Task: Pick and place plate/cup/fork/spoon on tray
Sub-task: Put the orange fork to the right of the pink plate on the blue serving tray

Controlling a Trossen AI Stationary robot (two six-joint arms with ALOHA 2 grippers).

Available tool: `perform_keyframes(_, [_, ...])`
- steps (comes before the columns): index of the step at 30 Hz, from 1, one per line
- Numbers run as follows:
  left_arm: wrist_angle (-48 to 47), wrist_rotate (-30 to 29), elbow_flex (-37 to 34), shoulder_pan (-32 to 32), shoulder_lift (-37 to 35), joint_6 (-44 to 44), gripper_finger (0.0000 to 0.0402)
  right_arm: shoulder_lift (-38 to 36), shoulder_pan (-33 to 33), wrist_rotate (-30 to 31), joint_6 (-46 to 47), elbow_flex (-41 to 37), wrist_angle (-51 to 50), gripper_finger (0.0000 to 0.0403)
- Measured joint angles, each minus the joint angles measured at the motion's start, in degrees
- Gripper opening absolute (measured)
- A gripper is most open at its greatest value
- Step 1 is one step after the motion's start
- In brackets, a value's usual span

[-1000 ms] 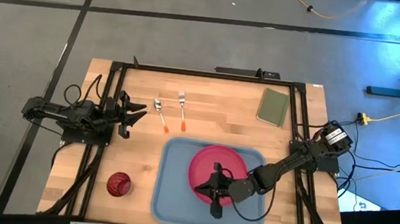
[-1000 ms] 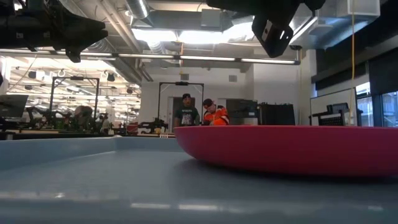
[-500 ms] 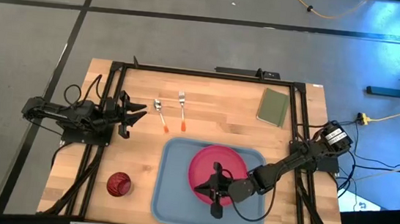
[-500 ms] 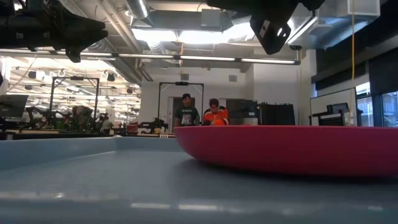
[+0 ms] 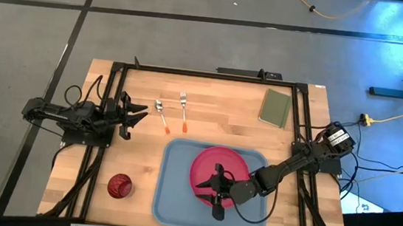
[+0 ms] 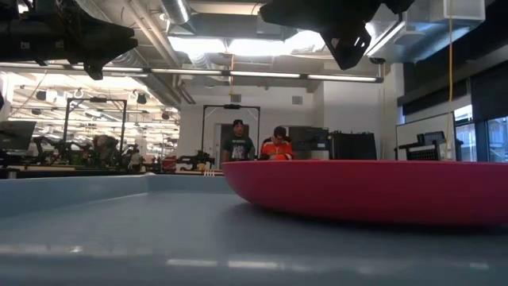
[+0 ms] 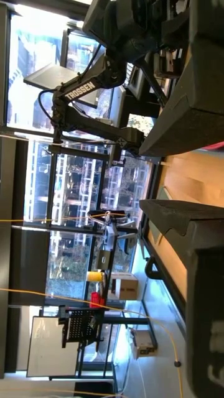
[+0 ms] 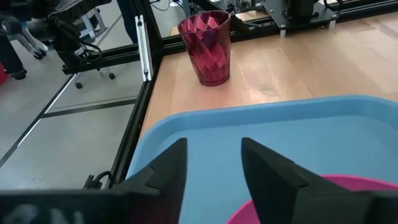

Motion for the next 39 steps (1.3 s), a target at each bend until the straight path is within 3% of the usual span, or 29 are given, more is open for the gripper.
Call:
perform_keyframes(6, [0.0,0.0,0.0,0.0,0.0,0.0,0.0115,0.0,0.0,-0.1,0.7,0.0,0.0,0.0176])
perform_keyframes(10, [0.0,0.0,0.0,0.0,0.0,0.0,0.0115,0.0,0.0,0.0,4.7,0.0,0.0,0.0163])
perform_keyframes(13, [0.0,0.0,0.0,0.0,0.0,0.0,0.0115,0.0,0.0,-0.1,4.7,0.0,-0.1,0.0129])
perform_keyframes(19, [0.0,0.0,0.0,0.0,0.0,0.0,0.0115,0.0,0.0,-1.1,3.8,0.0,-0.4,0.0024])
perform_keyframes(21, [0.0,0.0,0.0,0.0,0.0,0.0,0.0115,0.0,0.0,-1.1,1.9,0.0,-0.4,0.0008])
perform_keyframes(24, [0.0,0.0,0.0,0.0,0.0,0.0,0.0115,0.0,0.0,1.0,1.7,0.0,-0.4,0.0007])
perform_keyframes(31, [0.0,0.0,0.0,0.0,0.0,0.0,0.0115,0.0,-0.1,15.4,0.4,0.0,-0.7,0.0011])
perform_keyframes(35, [0.0,0.0,0.0,0.0,0.0,0.0,0.0115,0.0,-1.7,16.7,-3.7,0.0,-0.7,0.002])
perform_keyframes(39, [0.0,0.0,0.0,0.0,0.0,0.0,0.0115,0.0,-6.7,14.4,-7.6,0.0,-0.8,0.0019])
